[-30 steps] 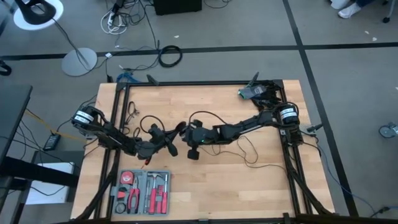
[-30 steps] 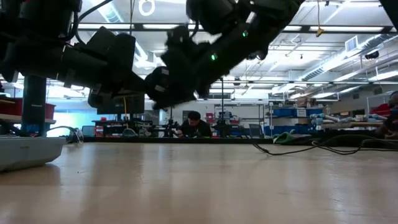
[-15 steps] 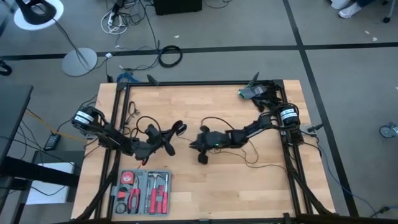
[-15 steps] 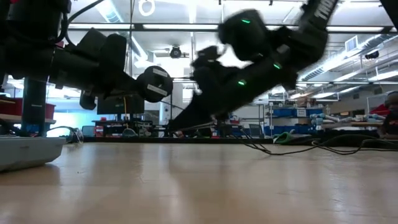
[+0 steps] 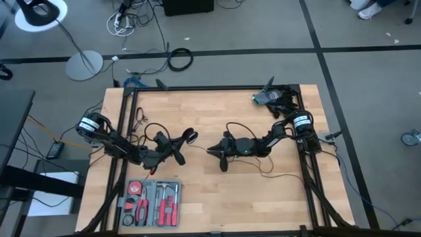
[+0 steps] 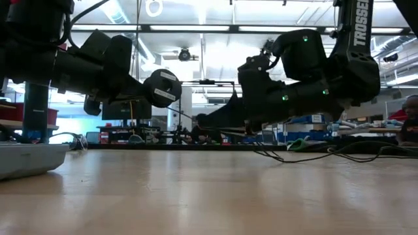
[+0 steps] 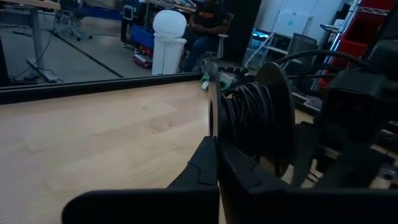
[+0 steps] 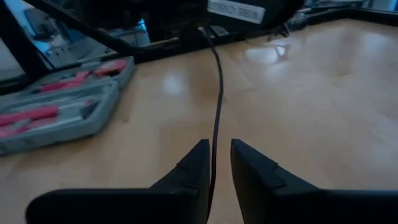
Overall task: Coil cords
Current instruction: Coil the black wire onto the spool
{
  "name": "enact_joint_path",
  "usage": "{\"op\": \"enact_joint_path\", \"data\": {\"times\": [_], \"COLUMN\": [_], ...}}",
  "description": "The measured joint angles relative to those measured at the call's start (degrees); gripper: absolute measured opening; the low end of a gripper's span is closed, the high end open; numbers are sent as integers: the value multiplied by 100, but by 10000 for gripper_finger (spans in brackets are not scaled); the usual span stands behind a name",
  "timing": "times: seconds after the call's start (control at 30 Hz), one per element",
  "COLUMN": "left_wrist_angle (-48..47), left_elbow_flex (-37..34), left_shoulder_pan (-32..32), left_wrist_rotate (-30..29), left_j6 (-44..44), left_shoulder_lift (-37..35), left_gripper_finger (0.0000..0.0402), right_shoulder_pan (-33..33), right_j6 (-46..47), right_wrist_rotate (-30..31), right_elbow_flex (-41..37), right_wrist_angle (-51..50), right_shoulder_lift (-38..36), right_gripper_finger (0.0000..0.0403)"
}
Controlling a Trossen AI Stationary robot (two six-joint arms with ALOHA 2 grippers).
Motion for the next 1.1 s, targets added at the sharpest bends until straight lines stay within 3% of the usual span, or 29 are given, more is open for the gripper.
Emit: {"op": "enact_joint_path", "data": {"times": [0.33, 0.43, 0.57, 0.7, 0.9, 1.1], "left_wrist_angle": [-11, -11, -12, -19, -22, -84], "left_elbow_flex": [-17, -15, -15, -15, -15, -13], "left_shoulder_pan": [0, 0, 0, -1, 0, 9], "left_wrist_rotate": [2, 4, 4, 160, 392, 487], "left_j6": [2, 0, 0, 6, 22, 20], "left_shoulder_lift": [0, 0, 0, 0, 0, 0], "left_gripper_finger": [0, 0, 0, 0, 0, 0], "right_shoulder_pan": [11, 3, -33, -196, -849, -1211], "right_j6": [325, 416, 401, 522, 934, 747], "right_wrist_rotate": [-62, -76, -74, -31, -149, -524], "right_elbow_flex": [0, 0, 0, 0, -2, 25], "right_wrist_angle": [-364, -348, -345, -373, -1366, -1540], "right_shoulder_lift": [-4, -7, -7, -89, -509, -1294], "right_gripper_finger": [86, 68, 11, 5, 3, 1]}}
